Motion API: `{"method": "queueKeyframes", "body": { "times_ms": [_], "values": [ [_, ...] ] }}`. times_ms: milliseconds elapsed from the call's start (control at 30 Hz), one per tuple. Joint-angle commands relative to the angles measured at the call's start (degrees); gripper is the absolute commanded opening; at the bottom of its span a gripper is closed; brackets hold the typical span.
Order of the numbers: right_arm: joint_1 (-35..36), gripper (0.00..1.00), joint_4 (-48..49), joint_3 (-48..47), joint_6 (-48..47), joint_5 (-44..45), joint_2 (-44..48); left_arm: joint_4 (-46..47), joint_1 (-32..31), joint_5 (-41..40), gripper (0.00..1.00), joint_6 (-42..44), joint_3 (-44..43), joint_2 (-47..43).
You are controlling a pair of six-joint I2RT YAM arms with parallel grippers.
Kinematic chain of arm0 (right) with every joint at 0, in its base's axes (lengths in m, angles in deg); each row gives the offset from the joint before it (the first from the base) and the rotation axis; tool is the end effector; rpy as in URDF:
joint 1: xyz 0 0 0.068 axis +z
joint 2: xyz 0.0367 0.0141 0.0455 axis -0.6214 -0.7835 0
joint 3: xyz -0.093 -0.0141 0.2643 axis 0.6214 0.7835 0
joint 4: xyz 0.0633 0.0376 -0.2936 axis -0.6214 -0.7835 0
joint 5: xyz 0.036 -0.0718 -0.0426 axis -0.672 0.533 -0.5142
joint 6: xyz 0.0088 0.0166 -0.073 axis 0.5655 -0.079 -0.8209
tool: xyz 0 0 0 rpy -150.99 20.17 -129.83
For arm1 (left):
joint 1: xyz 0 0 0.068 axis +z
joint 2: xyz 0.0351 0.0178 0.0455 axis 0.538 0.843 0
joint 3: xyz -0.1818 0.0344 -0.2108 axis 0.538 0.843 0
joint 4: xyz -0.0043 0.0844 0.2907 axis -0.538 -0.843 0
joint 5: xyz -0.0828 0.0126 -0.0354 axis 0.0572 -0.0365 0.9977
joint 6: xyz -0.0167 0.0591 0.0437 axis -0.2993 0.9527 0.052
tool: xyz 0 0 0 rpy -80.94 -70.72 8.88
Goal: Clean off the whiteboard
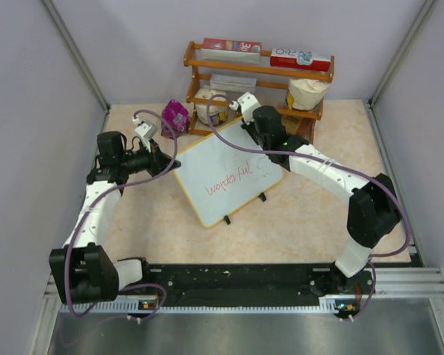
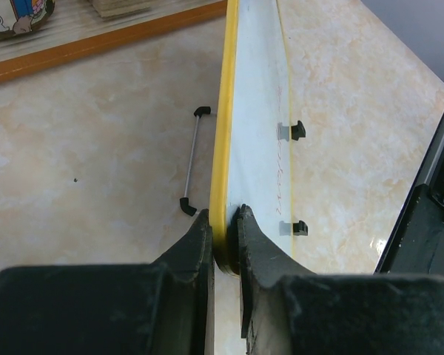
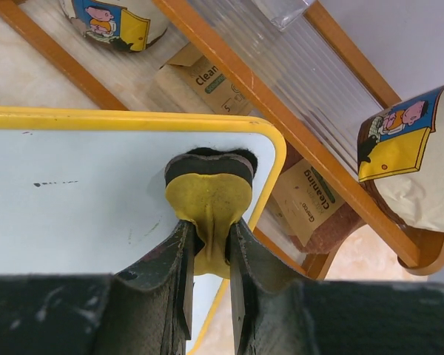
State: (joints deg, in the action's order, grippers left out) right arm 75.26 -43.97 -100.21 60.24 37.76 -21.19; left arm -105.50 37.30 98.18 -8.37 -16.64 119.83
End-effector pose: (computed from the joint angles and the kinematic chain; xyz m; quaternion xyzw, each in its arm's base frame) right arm 0.3905 0.2641 0.2987 -0.2946 0.7766 -0.0645 0.5530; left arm 0.3108 -0.0284 0.2909 0.2566 0.7589 -0.3767 0.4651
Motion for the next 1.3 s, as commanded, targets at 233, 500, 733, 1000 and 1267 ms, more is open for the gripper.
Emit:
{"method": "queueKeyframes", "body": {
  "times_ms": [233,500,733,1000,1267],
  "values": [
    [1.57,0.0,-0.9,-2.06,2.84,-4.66,0.97,-3.61,-1.06,0.47,0.0,17.82,-6.57,4.39],
    [4.91,0.0,-2.74,-1.45,4.85,-5.28,2.46,-11.34,-1.06,1.79,0.0,27.66,-13.86,9.84],
    [7.72,0.0,-3.71,-0.57,7.4,-6.6,3.43,-15.04,-1.06,1.35,0.0,32.85,-15.37,10.73],
    [8.69,0.0,-4.15,0.57,7.76,-5.64,4.3,-14.87,-1.06,-1.02,0.2,33.04,-15.63,10.55],
    [8.6,0.0,-4.24,4.18,7.05,-4.49,7.64,-14.25,-0.98,-0.14,0.39,31.81,-18.35,12.04]
  ]
}}
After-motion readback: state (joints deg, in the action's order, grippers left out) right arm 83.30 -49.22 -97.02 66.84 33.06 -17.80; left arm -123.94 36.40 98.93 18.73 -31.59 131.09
